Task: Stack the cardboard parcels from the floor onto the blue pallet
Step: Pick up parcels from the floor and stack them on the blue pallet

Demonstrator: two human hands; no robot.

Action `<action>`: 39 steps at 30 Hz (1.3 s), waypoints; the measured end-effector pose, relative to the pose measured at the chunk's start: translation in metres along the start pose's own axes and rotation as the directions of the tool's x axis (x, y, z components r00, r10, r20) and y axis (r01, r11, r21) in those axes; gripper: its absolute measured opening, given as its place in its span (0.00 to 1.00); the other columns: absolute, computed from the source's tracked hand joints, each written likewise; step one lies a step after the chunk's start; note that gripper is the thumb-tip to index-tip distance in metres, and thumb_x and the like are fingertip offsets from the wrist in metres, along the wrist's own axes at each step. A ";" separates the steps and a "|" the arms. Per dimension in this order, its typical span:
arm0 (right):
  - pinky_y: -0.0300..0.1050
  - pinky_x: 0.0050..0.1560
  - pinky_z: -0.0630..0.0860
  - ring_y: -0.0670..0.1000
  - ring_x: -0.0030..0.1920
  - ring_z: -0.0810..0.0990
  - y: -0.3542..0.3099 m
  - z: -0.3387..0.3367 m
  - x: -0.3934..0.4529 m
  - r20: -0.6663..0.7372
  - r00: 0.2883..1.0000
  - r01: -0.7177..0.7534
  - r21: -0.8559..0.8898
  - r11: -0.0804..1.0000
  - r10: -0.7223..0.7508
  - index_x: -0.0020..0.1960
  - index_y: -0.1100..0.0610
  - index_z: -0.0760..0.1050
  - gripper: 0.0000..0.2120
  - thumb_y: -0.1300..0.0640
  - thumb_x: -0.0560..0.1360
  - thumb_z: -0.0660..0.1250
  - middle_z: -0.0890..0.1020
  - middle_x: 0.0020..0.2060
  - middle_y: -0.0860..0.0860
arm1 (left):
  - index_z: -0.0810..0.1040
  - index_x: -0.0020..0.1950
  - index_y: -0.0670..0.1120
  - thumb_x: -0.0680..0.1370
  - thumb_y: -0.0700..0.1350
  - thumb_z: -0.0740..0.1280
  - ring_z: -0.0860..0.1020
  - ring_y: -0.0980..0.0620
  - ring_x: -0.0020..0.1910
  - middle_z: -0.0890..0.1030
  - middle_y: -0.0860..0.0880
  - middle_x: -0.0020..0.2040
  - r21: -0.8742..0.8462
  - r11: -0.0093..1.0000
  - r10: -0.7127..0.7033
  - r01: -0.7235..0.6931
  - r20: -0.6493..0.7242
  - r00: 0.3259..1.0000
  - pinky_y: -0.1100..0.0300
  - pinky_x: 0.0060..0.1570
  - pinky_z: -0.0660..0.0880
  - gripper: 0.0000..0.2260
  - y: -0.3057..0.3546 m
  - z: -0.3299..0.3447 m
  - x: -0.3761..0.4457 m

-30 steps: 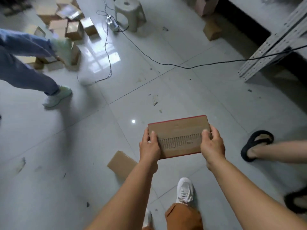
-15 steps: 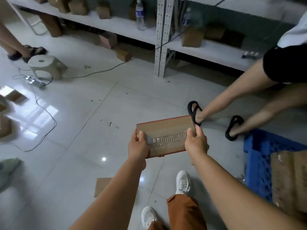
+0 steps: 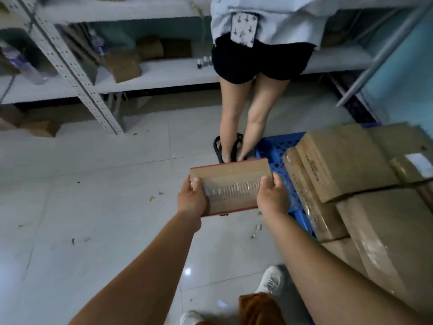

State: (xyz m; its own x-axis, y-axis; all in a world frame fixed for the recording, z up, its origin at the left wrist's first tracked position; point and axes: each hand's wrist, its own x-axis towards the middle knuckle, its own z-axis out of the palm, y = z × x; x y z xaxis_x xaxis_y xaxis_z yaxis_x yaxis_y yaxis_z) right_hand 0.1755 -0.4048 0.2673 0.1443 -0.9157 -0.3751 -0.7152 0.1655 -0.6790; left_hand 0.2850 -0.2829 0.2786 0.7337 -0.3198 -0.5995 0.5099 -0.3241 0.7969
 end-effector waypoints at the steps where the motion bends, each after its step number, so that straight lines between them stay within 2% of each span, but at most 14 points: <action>1: 0.56 0.67 0.65 0.63 0.67 0.69 0.004 -0.014 0.012 -0.023 1.000 -0.014 0.017 1.000 0.014 0.75 0.51 0.63 0.24 0.47 0.80 0.53 0.69 0.70 0.58 | 0.72 0.68 0.54 0.82 0.54 0.53 0.77 0.44 0.56 0.78 0.47 0.58 0.020 1.000 0.007 -0.007 0.024 1.000 0.45 0.56 0.78 0.17 0.003 0.020 0.001; 7: 0.57 0.67 0.65 0.62 0.64 0.72 0.025 -0.101 0.089 -0.109 0.990 -0.075 0.085 0.993 0.085 0.73 0.51 0.65 0.23 0.47 0.80 0.52 0.73 0.66 0.60 | 0.71 0.68 0.55 0.82 0.53 0.54 0.77 0.45 0.55 0.78 0.46 0.59 0.123 0.991 0.027 -0.044 0.133 0.991 0.44 0.57 0.77 0.16 0.018 0.146 0.004; 12: 0.56 0.64 0.67 0.62 0.60 0.74 0.044 -0.180 0.154 -0.214 0.970 -0.094 0.112 0.989 0.117 0.68 0.55 0.70 0.34 0.43 0.69 0.45 0.77 0.60 0.61 | 0.69 0.65 0.53 0.82 0.51 0.55 0.76 0.46 0.55 0.77 0.47 0.57 0.202 0.978 0.014 -0.055 0.199 0.980 0.48 0.59 0.75 0.13 0.032 0.263 -0.001; 16: 0.55 0.59 0.67 0.63 0.58 0.75 0.068 -0.235 0.203 -0.313 0.937 -0.123 0.130 0.984 0.158 0.68 0.56 0.71 0.25 0.45 0.77 0.51 0.78 0.58 0.62 | 0.69 0.68 0.51 0.82 0.52 0.55 0.74 0.44 0.56 0.76 0.44 0.60 0.277 0.953 0.041 -0.120 0.274 0.961 0.45 0.61 0.72 0.16 0.037 0.349 -0.003; 17: 0.55 0.59 0.68 0.62 0.58 0.75 0.075 -0.245 0.215 -0.329 0.929 -0.130 0.137 0.982 0.169 0.68 0.57 0.71 0.24 0.45 0.79 0.51 0.78 0.58 0.61 | 0.70 0.66 0.50 0.82 0.52 0.55 0.74 0.44 0.55 0.76 0.44 0.60 0.288 0.949 0.041 -0.131 0.299 0.953 0.46 0.60 0.73 0.14 0.037 0.368 -0.004; 19: 0.57 0.58 0.72 0.62 0.55 0.77 0.087 -0.259 0.234 -0.383 0.907 -0.111 0.178 0.978 0.173 0.64 0.58 0.73 0.33 0.36 0.76 0.45 0.79 0.54 0.60 | 0.70 0.61 0.50 0.83 0.50 0.56 0.73 0.46 0.52 0.76 0.44 0.58 0.319 0.931 0.052 -0.176 0.361 0.931 0.50 0.55 0.72 0.10 0.038 0.402 -0.006; 21: 0.59 0.56 0.74 0.60 0.52 0.78 0.097 -0.273 0.251 -0.396 0.898 -0.123 0.187 0.975 0.189 0.60 0.56 0.74 0.37 0.32 0.73 0.41 0.80 0.51 0.58 | 0.68 0.65 0.50 0.82 0.49 0.57 0.73 0.47 0.51 0.75 0.45 0.58 0.336 0.921 0.043 -0.197 0.414 0.909 0.53 0.50 0.70 0.12 0.040 0.431 -0.005; 25: 0.60 0.61 0.71 0.57 0.55 0.77 0.101 -0.300 0.283 -0.364 0.900 -0.169 0.214 0.962 0.239 0.64 0.53 0.70 0.19 0.45 0.79 0.53 0.78 0.54 0.55 | 0.63 0.74 0.52 0.80 0.49 0.61 0.74 0.45 0.56 0.74 0.46 0.64 0.392 0.905 -0.056 -0.166 0.498 0.866 0.51 0.54 0.72 0.21 0.046 0.484 0.015; 27: 0.57 0.59 0.73 0.56 0.57 0.77 0.106 -0.308 0.303 -0.366 0.885 -0.179 0.301 0.937 0.287 0.66 0.52 0.68 0.19 0.46 0.78 0.55 0.78 0.56 0.54 | 0.64 0.74 0.52 0.79 0.47 0.64 0.75 0.46 0.55 0.75 0.46 0.63 0.395 0.902 -0.075 -0.174 0.541 0.837 0.52 0.53 0.74 0.23 0.052 0.510 0.027; 29: 0.51 0.56 0.74 0.56 0.60 0.76 0.109 -0.313 0.323 -0.350 0.850 -0.251 0.389 0.886 0.394 0.69 0.54 0.65 0.21 0.46 0.79 0.58 0.76 0.60 0.55 | 0.62 0.73 0.56 0.78 0.45 0.66 0.77 0.48 0.50 0.76 0.48 0.57 0.414 0.891 -0.100 -0.188 0.581 0.807 0.53 0.48 0.75 0.25 0.057 0.535 0.040; 31: 0.55 0.61 0.72 0.57 0.63 0.74 0.113 -0.314 0.346 -0.363 0.797 -0.298 0.458 0.837 0.482 0.70 0.53 0.64 0.23 0.45 0.78 0.59 0.74 0.63 0.55 | 0.55 0.76 0.58 0.77 0.45 0.68 0.77 0.48 0.48 0.75 0.50 0.53 0.447 0.877 -0.163 -0.175 0.620 0.768 0.51 0.49 0.77 0.33 0.063 0.558 0.056; 34: 0.60 0.65 0.69 0.58 0.65 0.70 0.109 -0.313 0.382 -0.402 0.736 -0.338 0.481 0.809 0.546 0.71 0.50 0.64 0.23 0.46 0.78 0.60 0.67 0.68 0.56 | 0.55 0.75 0.64 0.72 0.52 0.72 0.76 0.44 0.55 0.70 0.46 0.66 0.516 0.833 -0.228 -0.198 0.647 0.728 0.47 0.54 0.77 0.37 0.071 0.590 0.082; 36: 0.56 0.64 0.69 0.58 0.64 0.69 0.105 -0.316 0.402 -0.388 0.695 -0.351 0.552 0.756 0.606 0.72 0.47 0.62 0.23 0.47 0.78 0.60 0.59 0.71 0.54 | 0.56 0.74 0.64 0.72 0.53 0.72 0.77 0.45 0.55 0.70 0.45 0.67 0.545 0.811 -0.255 -0.213 0.657 0.710 0.50 0.49 0.78 0.36 0.075 0.610 0.094; 39: 0.49 0.58 0.69 0.53 0.56 0.67 0.102 -0.322 0.429 -0.381 0.667 -0.287 0.662 0.692 0.641 0.73 0.44 0.61 0.23 0.52 0.79 0.61 0.54 0.72 0.53 | 0.62 0.71 0.59 0.75 0.48 0.70 0.78 0.46 0.52 0.70 0.46 0.65 0.559 0.780 -0.251 -0.281 0.691 0.678 0.56 0.37 0.76 0.28 0.077 0.639 0.105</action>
State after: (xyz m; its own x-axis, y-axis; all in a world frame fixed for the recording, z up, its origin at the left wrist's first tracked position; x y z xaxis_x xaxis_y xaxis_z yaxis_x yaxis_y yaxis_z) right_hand -0.0559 -0.8992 0.2406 -0.6227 -0.6438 -0.4447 -0.0840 0.6201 -0.7801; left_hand 0.1139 -0.9106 0.2295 0.0593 -0.7509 -0.6578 -0.0593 -0.6604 0.7485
